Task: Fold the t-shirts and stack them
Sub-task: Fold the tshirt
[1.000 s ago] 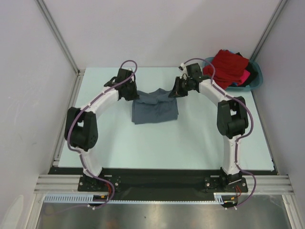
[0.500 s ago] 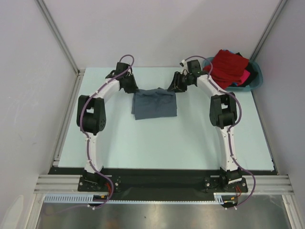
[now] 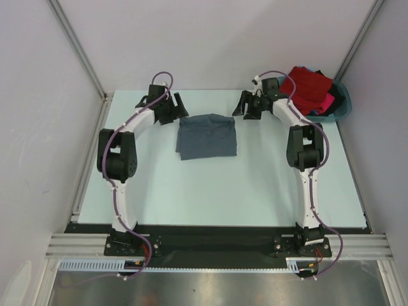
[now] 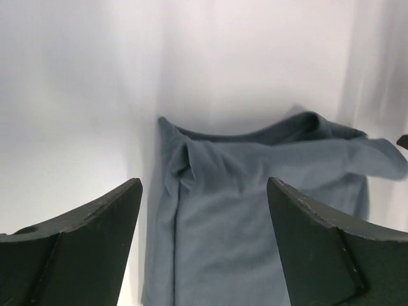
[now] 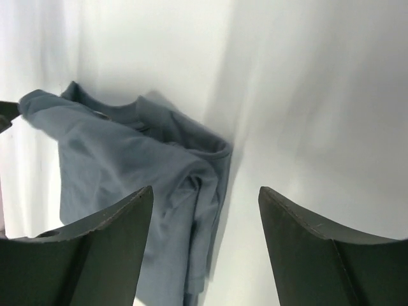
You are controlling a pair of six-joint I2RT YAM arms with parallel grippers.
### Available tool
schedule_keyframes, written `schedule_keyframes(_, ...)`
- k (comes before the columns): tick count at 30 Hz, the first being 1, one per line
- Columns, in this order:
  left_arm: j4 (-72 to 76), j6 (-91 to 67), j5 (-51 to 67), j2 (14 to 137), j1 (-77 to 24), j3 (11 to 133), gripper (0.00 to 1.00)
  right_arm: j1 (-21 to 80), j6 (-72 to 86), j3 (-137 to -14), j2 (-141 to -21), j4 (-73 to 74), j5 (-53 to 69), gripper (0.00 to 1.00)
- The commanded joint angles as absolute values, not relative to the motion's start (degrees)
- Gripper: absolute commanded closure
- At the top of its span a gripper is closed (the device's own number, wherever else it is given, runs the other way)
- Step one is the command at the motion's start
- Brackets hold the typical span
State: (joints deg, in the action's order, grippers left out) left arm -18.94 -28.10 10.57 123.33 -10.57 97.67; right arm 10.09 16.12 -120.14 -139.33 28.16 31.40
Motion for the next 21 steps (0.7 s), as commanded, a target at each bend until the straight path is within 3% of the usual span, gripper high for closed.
schedule_keyframes(1, -12.8, -28.4, 13.3, 113.8, -10.3, 94.1, 0.14, 10.5, 14.1, -119.3, -129.7, 26.1, 30.8, 0.27)
schedule_keyframes(6, -7.0, -30.2, 23.5, 109.0, -11.2, 88.5, 0.16, 12.7, 16.5, -114.8, -125.9, 24.2, 35.9, 0.3)
schedule_keyframes(9, -6.6, -30.3, 29.1, 109.3, -12.7, 88.2, 0.23, 14.6, 17.2, -112.9, -124.7, 24.1, 36.7, 0.33)
schedule_keyframes(21, -7.6, -33.6, 33.0, 119.2, -14.9, 90.4, 0.26, 14.9, 22.1, -114.7, -130.9, 22.0, 41.9, 0.44)
